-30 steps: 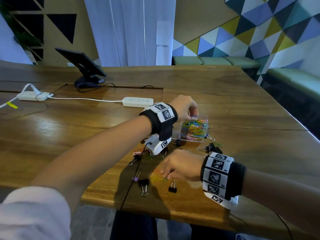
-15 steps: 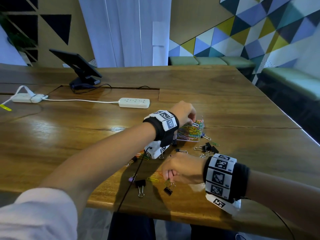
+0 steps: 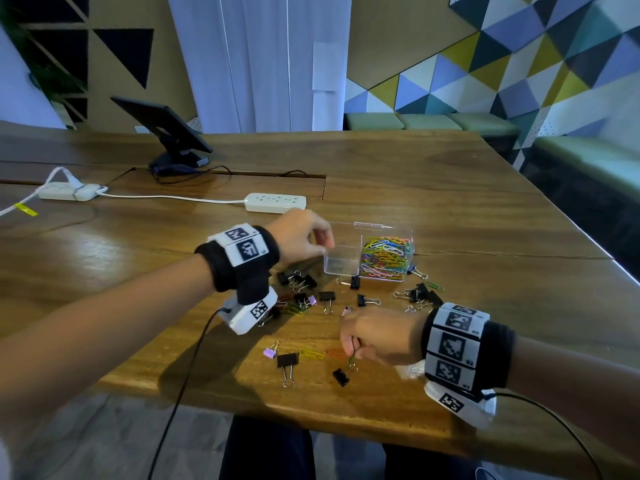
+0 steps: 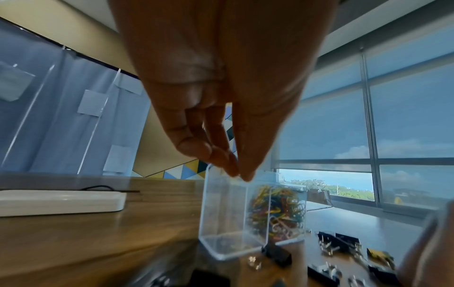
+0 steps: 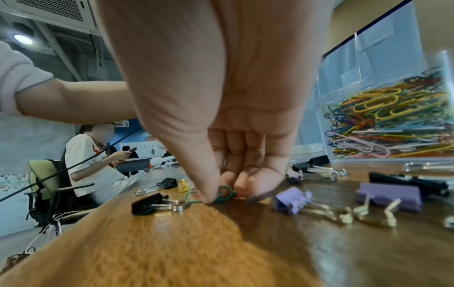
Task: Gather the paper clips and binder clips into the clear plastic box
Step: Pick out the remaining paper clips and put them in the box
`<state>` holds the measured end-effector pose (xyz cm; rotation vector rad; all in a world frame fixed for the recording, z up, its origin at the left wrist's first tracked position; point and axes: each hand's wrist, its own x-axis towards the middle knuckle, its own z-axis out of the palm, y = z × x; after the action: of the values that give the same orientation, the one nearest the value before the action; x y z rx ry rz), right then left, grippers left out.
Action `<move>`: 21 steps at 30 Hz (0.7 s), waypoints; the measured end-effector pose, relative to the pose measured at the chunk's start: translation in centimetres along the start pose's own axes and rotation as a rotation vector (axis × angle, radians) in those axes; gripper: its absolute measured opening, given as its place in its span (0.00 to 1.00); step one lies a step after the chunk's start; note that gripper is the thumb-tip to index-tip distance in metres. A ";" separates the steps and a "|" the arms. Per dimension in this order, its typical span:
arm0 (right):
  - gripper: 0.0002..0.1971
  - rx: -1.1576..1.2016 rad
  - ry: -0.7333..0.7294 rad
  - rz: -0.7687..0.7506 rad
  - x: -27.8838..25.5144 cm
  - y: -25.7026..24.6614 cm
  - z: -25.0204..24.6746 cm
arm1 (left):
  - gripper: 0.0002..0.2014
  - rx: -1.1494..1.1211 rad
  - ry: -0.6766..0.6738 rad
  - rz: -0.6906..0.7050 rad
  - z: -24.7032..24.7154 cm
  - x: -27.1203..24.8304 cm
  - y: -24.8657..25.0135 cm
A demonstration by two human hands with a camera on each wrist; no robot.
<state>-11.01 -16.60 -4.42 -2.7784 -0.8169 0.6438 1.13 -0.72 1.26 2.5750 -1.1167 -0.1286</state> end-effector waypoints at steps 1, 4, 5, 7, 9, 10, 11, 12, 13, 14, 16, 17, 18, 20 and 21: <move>0.09 0.013 -0.003 0.002 0.0 0.0 -0.1 | 0.03 0.016 -0.057 -0.027 0.0 -0.8 -0.5; 0.10 0.073 0.000 0.016 0.2 -0.1 -0.6 | 0.06 0.043 -0.231 -0.104 0.5 -2.9 -1.6; 0.11 0.110 0.024 0.016 0.3 -0.2 -0.7 | 0.07 0.055 -0.270 -0.120 1.0 -3.5 -1.9; 0.12 0.186 0.068 0.010 0.7 -0.5 -0.9 | 0.09 0.086 -0.319 -0.136 2.0 -4.4 -2.2; 0.13 0.229 0.074 0.009 1.2 -0.9 -0.8 | 0.12 0.121 -0.336 -0.144 3.0 -4.9 -2.4; 0.14 0.238 0.067 0.014 1.4 -0.9 -0.7 | 0.14 0.139 -0.332 -0.144 3.4 -4.9 -2.5; 0.14 0.242 0.056 0.023 1.6 -0.9 -0.6 | 0.15 0.154 -0.322 -0.144 3.7 -4.9 -2.6; 0.15 0.246 0.047 0.034 1.7 -0.9 -0.6 | 0.16 0.163 -0.312 -0.147 4.0 -4.8 -2.6; 0.14 0.250 0.042 0.044 1.8 -0.8 -0.5 | 0.16 0.165 -0.301 -0.152 4.2 -4.8 -2.7; 0.14 0.252 0.042 0.051 1.8 -0.8 -0.5 | 0.16 0.162 -0.290 -0.157 4.4 -4.7 -2.8; 0.12 0.248 0.046 0.059 1.9 -0.6 -0.6 | 0.15 0.148 -0.267 -0.161 4.7 -4.7 -2.9; 0.11 0.245 0.048 0.063 2.0 -0.6 -0.6 | 0.13 0.137 -0.254 -0.159 4.7 -4.6 -3.0; 0.11 0.242 0.048 0.066 2.0 -0.6 -0.6 | 0.12 0.123 -0.245 -0.156 4.8 -4.5 -3.0; 0.10 0.234 0.043 0.064 2.0 -0.6 -0.6 | 0.09 0.107 -0.242 -0.148 4.8 -4.4 -3.0; 0.09 0.220 0.040 0.057 2.1 -0.5 -0.6 | 0.08 0.109 -0.248 -0.142 4.8 -4.3 -3.0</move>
<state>-9.43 -15.03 -4.48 -2.6140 -0.6204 0.6429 -0.73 3.01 -4.41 2.7942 -1.0464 -0.4440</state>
